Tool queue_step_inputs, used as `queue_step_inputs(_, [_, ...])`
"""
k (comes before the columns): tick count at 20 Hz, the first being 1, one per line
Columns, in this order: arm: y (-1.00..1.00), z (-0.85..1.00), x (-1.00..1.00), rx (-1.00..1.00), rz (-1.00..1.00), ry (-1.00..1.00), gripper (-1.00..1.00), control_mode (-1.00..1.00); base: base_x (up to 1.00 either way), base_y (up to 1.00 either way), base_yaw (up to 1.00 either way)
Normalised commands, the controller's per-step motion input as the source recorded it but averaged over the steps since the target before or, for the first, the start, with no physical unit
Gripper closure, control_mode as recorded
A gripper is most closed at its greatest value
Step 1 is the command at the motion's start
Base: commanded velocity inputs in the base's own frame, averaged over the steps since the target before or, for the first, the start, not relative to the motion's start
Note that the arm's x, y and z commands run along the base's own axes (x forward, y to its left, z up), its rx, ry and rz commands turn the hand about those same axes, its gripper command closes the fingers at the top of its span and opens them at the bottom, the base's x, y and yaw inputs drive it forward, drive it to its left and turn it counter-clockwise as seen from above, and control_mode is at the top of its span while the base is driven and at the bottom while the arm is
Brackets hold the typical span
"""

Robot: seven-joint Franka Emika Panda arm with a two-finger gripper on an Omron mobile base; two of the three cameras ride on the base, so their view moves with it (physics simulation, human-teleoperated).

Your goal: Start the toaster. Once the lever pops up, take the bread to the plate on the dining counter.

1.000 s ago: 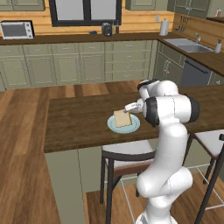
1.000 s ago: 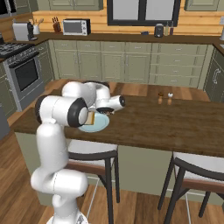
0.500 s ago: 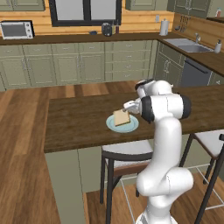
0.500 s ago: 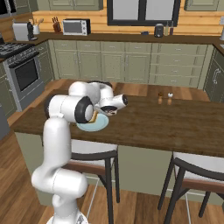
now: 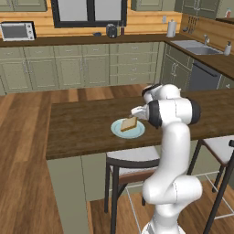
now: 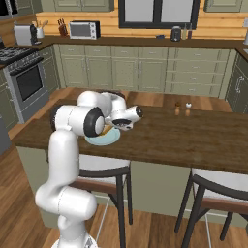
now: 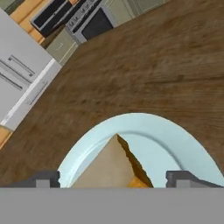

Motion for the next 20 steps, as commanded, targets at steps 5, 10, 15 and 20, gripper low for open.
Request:
queue_step_inputs(5, [-0.10,0.00,0.00,-0.17,-0.13,0.10,-1.00,-1.00,0.00,0.00,0.00])
queue_step_inputs(10, [-0.19,0.00,0.00,-0.18,-0.14,0.15,-1.00,-1.00,0.00,0.00,0.00])
queue_step_inputs(15, [-0.08,0.00,0.00,-0.24,-0.15,0.18,-1.00,-1.00,0.00,0.00,0.00])
queue_step_inputs(20, [0.00,0.00,0.00,-0.35,-0.16,0.11,-1.00,-1.00,0.00,0.00,0.00])
